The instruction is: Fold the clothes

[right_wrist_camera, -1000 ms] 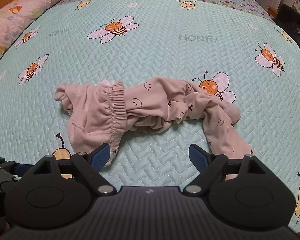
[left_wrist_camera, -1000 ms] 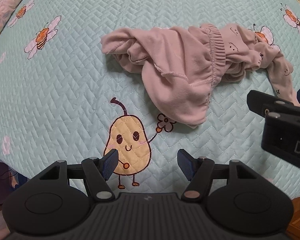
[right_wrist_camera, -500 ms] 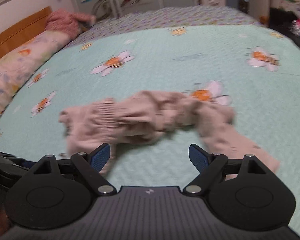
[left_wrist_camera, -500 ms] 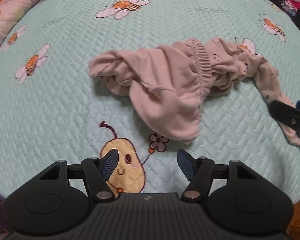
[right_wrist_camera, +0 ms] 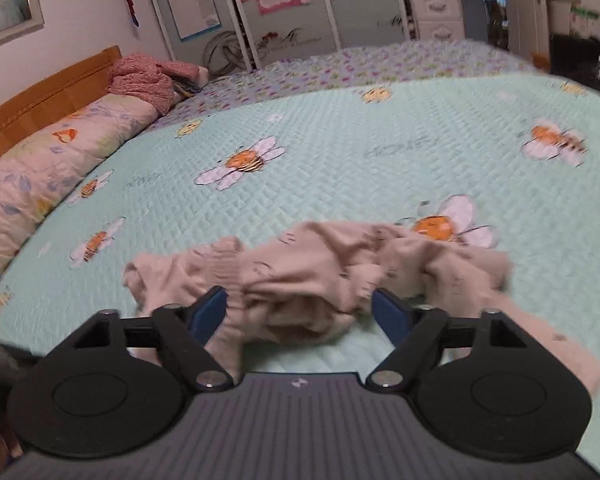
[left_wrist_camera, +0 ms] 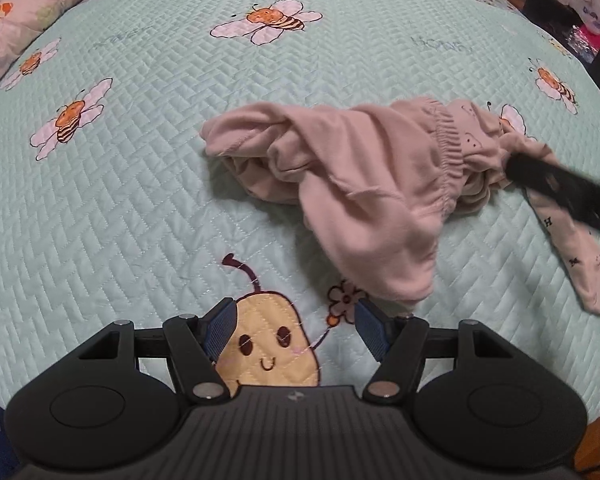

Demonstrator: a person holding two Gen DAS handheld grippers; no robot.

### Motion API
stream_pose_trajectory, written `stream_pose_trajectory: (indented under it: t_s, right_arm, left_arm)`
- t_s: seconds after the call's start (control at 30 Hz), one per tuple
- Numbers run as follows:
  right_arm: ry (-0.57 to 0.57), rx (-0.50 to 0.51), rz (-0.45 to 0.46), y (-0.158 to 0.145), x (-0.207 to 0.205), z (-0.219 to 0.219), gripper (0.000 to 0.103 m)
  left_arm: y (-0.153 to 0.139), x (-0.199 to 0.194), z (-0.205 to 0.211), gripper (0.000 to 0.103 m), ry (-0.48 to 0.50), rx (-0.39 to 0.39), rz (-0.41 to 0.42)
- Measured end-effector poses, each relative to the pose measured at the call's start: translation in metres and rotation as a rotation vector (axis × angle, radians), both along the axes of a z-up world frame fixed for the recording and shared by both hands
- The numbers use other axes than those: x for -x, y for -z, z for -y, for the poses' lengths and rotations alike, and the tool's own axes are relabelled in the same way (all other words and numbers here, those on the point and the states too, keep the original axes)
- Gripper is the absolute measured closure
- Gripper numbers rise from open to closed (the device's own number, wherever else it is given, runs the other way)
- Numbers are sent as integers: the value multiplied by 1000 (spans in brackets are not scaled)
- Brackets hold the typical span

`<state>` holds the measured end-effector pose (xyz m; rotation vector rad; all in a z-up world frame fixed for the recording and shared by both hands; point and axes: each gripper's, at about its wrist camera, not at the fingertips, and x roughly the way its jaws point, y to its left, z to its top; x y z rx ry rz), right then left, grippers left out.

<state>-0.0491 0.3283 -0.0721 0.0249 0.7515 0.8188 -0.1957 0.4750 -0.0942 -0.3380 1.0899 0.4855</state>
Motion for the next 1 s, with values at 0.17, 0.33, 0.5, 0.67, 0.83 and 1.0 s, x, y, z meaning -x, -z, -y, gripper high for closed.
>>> stream_pose_trajectory:
  t_s: [0.17, 0.33, 0.5, 0.67, 0.83, 1.0]
  right_arm:
    - [-99, 5, 81, -2, 11, -34, 35]
    - [-87, 9, 35, 8, -1, -50, 35]
    - [-108, 0, 5, 16, -5, -59, 38]
    - [-138, -11, 21, 18, 5, -59, 55]
    - [-157, -7, 103, 15, 27, -53, 75]
    - [-176, -4, 185, 12, 48, -46, 81]
  left_arm:
    - [5, 1, -3, 35, 29, -25, -2]
    - [10, 1, -6, 35, 28, -22, -25]
    - [18, 6, -15, 35, -5, -10, -50]
    - [18, 11, -22, 35, -25, -17, -65]
    - [12, 18, -26, 35, -43, -5, -53]
    - [1, 27, -31, 35, -63, 23, -14]
